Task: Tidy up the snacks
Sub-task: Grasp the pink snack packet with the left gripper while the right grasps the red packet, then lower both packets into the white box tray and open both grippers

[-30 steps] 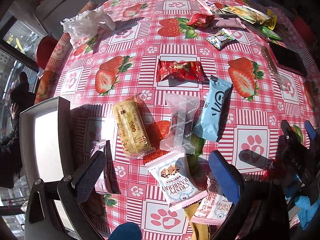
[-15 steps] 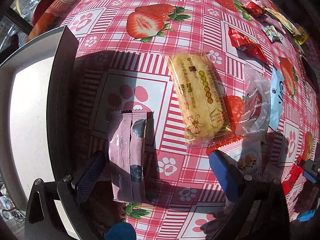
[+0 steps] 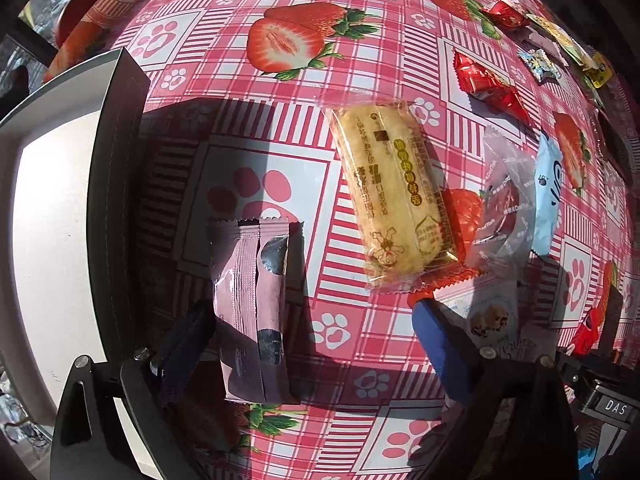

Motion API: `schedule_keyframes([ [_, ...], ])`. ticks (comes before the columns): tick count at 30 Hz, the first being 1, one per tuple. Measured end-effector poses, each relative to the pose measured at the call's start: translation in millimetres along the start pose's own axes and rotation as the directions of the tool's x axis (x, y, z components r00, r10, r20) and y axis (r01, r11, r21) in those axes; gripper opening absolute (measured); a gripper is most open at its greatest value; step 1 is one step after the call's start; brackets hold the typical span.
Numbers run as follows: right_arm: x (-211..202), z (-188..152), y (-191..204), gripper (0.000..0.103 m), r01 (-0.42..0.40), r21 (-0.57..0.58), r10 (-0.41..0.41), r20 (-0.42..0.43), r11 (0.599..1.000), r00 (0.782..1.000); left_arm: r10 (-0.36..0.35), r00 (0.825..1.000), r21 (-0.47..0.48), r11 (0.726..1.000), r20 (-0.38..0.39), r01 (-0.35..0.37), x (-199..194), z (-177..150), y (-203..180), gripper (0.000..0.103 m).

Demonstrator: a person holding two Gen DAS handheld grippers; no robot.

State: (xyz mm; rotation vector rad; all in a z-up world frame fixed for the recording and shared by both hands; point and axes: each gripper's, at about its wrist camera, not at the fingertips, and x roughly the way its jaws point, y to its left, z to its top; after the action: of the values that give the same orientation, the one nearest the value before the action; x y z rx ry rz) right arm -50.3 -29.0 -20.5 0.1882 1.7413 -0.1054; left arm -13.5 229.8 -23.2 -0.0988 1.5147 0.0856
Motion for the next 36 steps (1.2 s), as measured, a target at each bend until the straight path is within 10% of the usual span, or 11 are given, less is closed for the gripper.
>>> schedule_keyframes([
  [5,-7,-20,9,0.069,0.059,-0.073,-0.056,0.037,0.996,0.998,-0.01,1.0,0.081,0.997,0.025,0.008,-17,-4,-8,0.026],
  [7,-16,-28,6,0.021,0.061,-0.094,-0.054,0.07,0.994,0.996,-0.051,0.999,0.077,0.996,0.01,0.05,-19,-5,-6,0.026],
  [22,-65,-87,-24,0.021,-0.28,-0.017,0.281,0.054,0.96,0.958,-0.09,0.992,0.234,0.97,0.086,0.067,-99,-90,-16,0.026],
  [36,-76,-64,150,0.021,-0.311,-0.42,0.323,-0.045,0.852,0.945,0.034,0.983,-0.046,0.999,0.182,-0.027,-118,-109,118,0.026],
])
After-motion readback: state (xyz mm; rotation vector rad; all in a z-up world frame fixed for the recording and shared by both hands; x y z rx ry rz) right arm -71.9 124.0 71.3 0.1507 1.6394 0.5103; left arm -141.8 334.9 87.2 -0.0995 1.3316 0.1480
